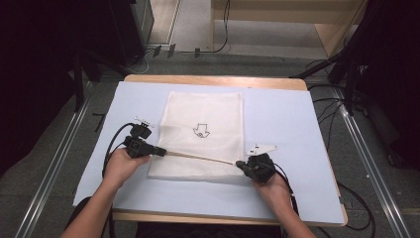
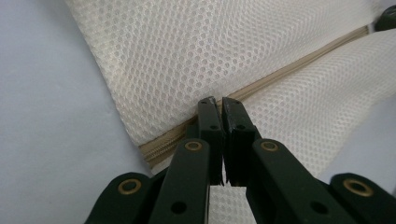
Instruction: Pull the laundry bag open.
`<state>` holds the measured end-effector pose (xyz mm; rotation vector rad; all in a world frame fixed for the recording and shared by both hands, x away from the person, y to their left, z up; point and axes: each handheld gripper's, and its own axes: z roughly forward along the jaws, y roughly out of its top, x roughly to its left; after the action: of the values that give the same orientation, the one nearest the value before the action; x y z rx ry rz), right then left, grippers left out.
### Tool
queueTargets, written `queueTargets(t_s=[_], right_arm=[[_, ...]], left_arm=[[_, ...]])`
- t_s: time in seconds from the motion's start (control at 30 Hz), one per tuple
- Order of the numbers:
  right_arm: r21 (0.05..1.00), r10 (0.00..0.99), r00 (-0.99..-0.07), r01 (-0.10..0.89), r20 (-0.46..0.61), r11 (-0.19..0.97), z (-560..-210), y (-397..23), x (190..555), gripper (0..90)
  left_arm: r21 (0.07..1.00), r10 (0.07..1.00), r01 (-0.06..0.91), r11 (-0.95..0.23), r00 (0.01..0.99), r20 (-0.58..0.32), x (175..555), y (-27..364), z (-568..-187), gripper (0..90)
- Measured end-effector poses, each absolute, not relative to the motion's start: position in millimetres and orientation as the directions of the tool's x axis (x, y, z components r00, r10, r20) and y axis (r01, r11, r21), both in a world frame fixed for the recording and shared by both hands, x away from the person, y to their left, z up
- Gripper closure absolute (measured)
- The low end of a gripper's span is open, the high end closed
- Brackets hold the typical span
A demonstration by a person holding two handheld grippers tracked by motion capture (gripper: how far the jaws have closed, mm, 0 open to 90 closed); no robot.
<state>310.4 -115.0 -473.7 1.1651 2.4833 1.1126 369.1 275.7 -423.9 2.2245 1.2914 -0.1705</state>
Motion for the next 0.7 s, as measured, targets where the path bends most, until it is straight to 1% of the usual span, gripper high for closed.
queueTargets(t_s=[0.13, 0.3, 0.47, 0.5, 0.7], right_arm=[[0.697, 0.722, -0.678, 0.585, 0.138, 0.416, -473.7, -115.0, 310.4, 90.0], [0.697, 0.723, -0.677, 0.585, 0.138, 0.415, -473.7, -114.9, 310.2, 90.0], [0.697, 0.724, -0.676, 0.586, 0.139, 0.413, -473.7, -114.8, 310.2, 90.0], [0.697, 0.724, -0.676, 0.586, 0.139, 0.413, -473.7, -114.7, 310.1, 90.0], [0.696, 0.724, -0.676, 0.585, 0.136, 0.416, -473.5, -114.6, 310.0, 90.0]], left_arm=[[0.405, 0.768, 0.837, -0.369, 0.520, -0.375, 369.0, 278.1, -422.9, 89.0], [0.410, 0.753, 0.847, -0.338, 0.505, -0.423, 370.1, 285.9, -421.6, 88.9], [0.413, 0.759, 0.840, -0.352, 0.514, -0.399, 369.5, 284.6, -421.2, 89.0], [0.411, 0.769, 0.840, -0.354, 0.512, -0.382, 369.6, 284.5, -421.0, 89.1], [0.412, 0.769, 0.845, -0.341, 0.503, -0.395, 370.6, 285.5, -421.6, 89.0]])
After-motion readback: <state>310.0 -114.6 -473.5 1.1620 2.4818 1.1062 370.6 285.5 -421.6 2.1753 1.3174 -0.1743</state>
